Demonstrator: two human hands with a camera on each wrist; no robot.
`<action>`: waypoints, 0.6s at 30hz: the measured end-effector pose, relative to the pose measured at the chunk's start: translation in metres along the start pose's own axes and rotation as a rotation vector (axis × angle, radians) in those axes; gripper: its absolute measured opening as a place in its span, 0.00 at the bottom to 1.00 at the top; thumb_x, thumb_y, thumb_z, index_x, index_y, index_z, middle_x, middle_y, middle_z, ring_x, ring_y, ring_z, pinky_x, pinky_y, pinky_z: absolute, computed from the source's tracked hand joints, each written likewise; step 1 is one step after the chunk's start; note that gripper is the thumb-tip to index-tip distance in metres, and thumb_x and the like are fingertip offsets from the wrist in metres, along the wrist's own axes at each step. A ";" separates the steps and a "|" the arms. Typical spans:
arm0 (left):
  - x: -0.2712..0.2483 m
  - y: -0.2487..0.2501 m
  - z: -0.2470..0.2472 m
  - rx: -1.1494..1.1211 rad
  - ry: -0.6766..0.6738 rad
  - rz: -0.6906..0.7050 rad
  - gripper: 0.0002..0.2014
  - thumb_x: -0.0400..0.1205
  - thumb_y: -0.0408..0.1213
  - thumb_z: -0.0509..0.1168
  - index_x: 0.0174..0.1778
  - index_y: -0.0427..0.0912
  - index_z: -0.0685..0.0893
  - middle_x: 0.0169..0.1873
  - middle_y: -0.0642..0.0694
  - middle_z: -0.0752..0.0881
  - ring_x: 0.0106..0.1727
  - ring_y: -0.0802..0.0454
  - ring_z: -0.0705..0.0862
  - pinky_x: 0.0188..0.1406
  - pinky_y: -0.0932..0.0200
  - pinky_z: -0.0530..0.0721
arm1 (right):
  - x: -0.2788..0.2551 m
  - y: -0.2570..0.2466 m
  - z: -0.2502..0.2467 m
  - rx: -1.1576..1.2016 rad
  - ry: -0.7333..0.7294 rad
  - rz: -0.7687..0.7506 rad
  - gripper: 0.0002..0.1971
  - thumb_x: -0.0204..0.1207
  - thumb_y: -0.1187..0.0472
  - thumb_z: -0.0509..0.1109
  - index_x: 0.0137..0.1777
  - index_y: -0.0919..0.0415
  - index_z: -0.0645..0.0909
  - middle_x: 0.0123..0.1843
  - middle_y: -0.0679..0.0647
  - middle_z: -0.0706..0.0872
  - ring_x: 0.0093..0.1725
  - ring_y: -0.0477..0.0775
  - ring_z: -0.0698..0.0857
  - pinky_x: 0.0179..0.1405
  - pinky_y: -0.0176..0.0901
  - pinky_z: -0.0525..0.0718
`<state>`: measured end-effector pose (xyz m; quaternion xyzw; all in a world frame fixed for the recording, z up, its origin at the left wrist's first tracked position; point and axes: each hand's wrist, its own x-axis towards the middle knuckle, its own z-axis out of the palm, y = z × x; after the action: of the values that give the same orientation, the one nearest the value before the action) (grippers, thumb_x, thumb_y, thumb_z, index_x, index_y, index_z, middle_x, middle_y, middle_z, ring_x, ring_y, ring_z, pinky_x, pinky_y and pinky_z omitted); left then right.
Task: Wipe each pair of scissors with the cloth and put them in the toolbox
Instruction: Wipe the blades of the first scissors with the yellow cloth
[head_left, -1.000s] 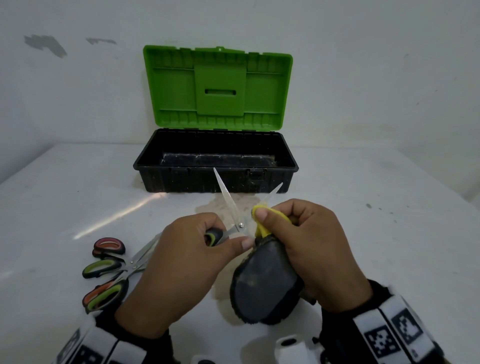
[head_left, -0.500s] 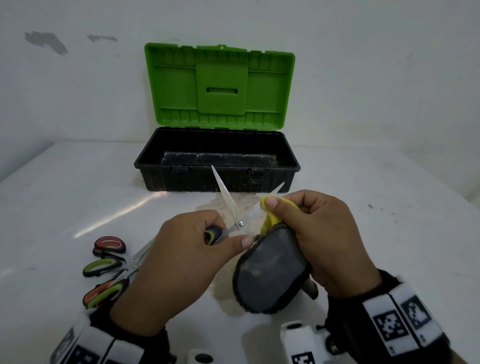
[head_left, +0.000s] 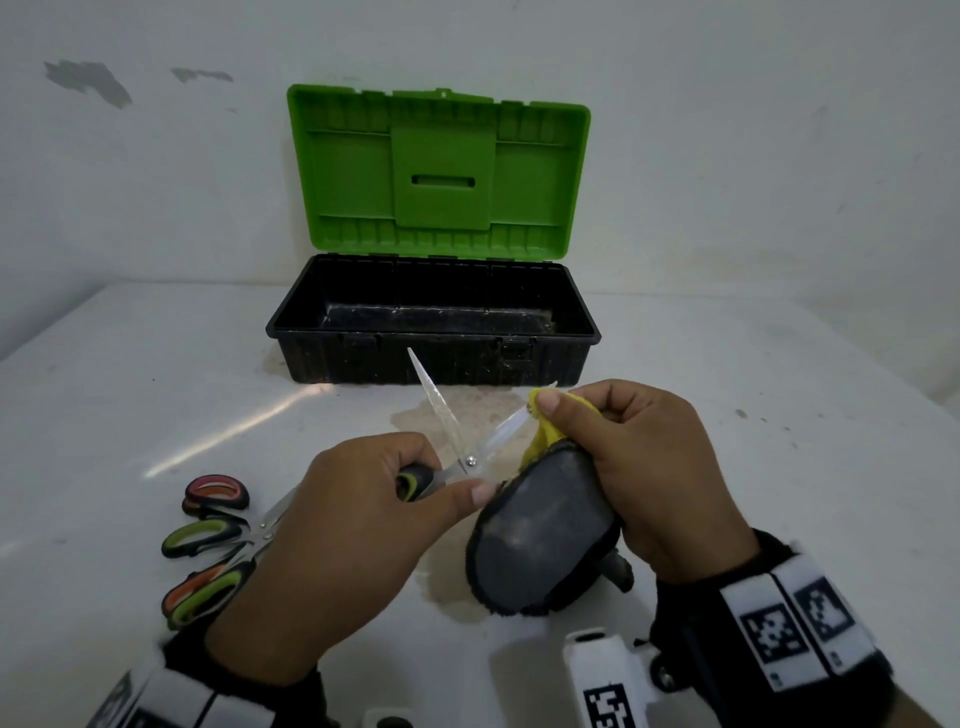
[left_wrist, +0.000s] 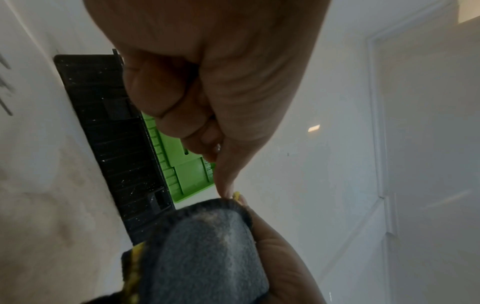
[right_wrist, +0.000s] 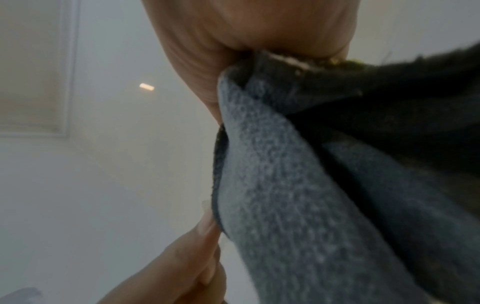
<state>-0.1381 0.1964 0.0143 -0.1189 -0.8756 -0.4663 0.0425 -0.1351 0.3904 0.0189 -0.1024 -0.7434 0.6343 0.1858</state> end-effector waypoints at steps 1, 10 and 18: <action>-0.001 -0.002 0.000 -0.003 -0.003 -0.003 0.21 0.70 0.57 0.75 0.23 0.47 0.78 0.18 0.55 0.76 0.23 0.61 0.73 0.25 0.73 0.73 | 0.003 0.001 -0.002 -0.006 0.015 0.006 0.12 0.67 0.52 0.83 0.32 0.59 0.89 0.33 0.60 0.90 0.32 0.52 0.86 0.36 0.50 0.87; -0.001 -0.010 0.002 0.008 0.032 -0.022 0.22 0.70 0.57 0.75 0.27 0.43 0.80 0.20 0.50 0.73 0.22 0.60 0.71 0.24 0.70 0.73 | 0.009 -0.005 -0.025 0.058 0.062 0.033 0.15 0.62 0.49 0.82 0.32 0.62 0.87 0.30 0.58 0.88 0.29 0.53 0.83 0.34 0.48 0.82; -0.003 0.013 0.009 0.162 0.078 -0.013 0.16 0.74 0.57 0.72 0.31 0.50 0.79 0.26 0.51 0.80 0.29 0.58 0.77 0.27 0.67 0.71 | -0.014 -0.008 0.001 -0.311 -0.028 -0.235 0.11 0.69 0.50 0.81 0.32 0.54 0.87 0.30 0.44 0.88 0.30 0.40 0.84 0.28 0.26 0.78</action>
<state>-0.1317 0.2105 0.0192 -0.0910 -0.9089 -0.3985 0.0829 -0.1217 0.3830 0.0241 -0.0336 -0.8420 0.4869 0.2300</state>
